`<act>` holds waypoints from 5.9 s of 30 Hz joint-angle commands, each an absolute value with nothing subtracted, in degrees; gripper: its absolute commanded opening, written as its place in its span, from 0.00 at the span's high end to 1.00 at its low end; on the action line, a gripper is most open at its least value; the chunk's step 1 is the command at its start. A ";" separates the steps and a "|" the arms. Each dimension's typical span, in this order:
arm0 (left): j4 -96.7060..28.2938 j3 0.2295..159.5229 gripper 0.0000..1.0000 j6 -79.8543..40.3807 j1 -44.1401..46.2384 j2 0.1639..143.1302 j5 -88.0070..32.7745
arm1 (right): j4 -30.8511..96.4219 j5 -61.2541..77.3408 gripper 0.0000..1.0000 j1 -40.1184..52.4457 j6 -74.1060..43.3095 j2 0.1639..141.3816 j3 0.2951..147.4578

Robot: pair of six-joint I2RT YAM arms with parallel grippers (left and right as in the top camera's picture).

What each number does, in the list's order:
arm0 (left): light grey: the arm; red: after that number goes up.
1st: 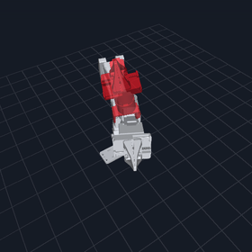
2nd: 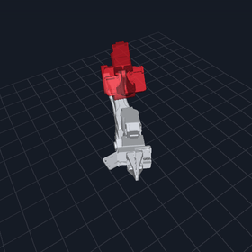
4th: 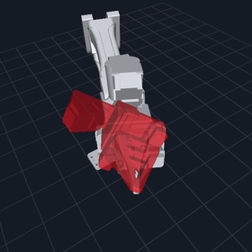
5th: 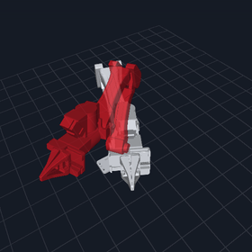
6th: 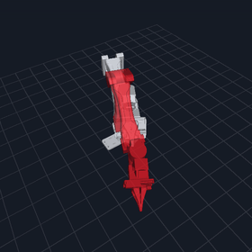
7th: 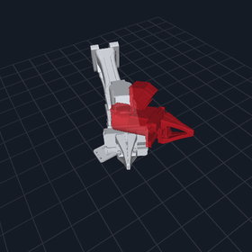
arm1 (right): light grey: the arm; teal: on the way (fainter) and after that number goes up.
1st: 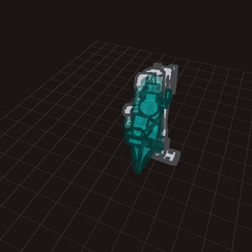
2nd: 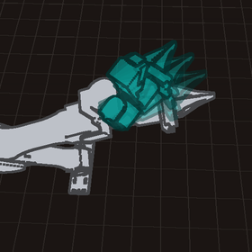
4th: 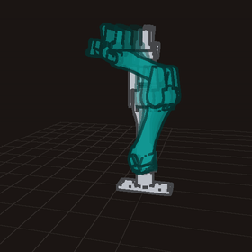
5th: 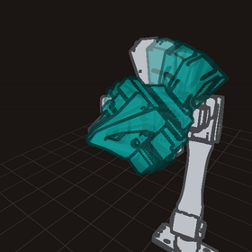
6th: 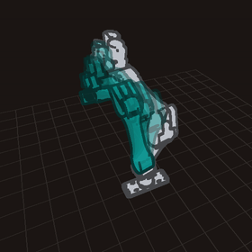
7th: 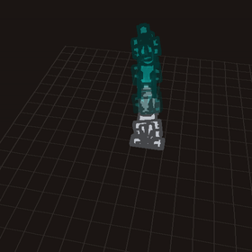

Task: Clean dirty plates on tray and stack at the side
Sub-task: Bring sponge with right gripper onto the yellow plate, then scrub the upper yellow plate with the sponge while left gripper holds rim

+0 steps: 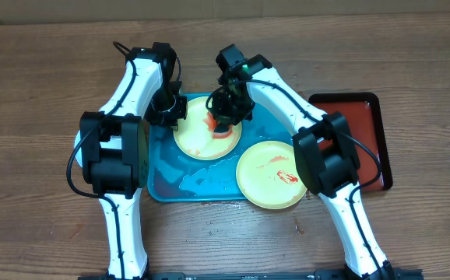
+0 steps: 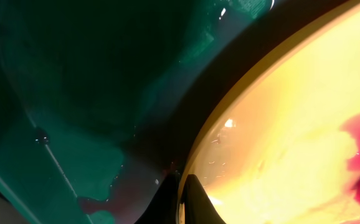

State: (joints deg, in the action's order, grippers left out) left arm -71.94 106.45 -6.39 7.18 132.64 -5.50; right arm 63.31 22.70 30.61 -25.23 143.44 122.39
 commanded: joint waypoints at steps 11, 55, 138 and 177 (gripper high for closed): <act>-70.41 105.91 0.96 -6.83 7.53 131.57 -5.56 | 66.76 33.58 0.96 34.30 -20.27 149.16 122.74; -69.52 105.91 0.96 -6.83 7.51 131.57 -5.58 | 71.46 31.59 0.96 34.00 -17.52 146.58 124.27; -68.93 105.91 0.96 -5.96 7.51 131.57 -6.44 | 60.80 10.61 0.96 31.97 -20.73 146.17 127.57; -68.29 105.91 0.96 -5.76 7.51 131.57 -7.09 | 65.87 19.40 0.96 32.86 -17.54 149.80 131.35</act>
State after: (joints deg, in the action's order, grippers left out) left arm -68.99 106.41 -5.96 7.46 132.55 -7.31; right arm 65.58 10.79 31.33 -18.33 146.91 131.48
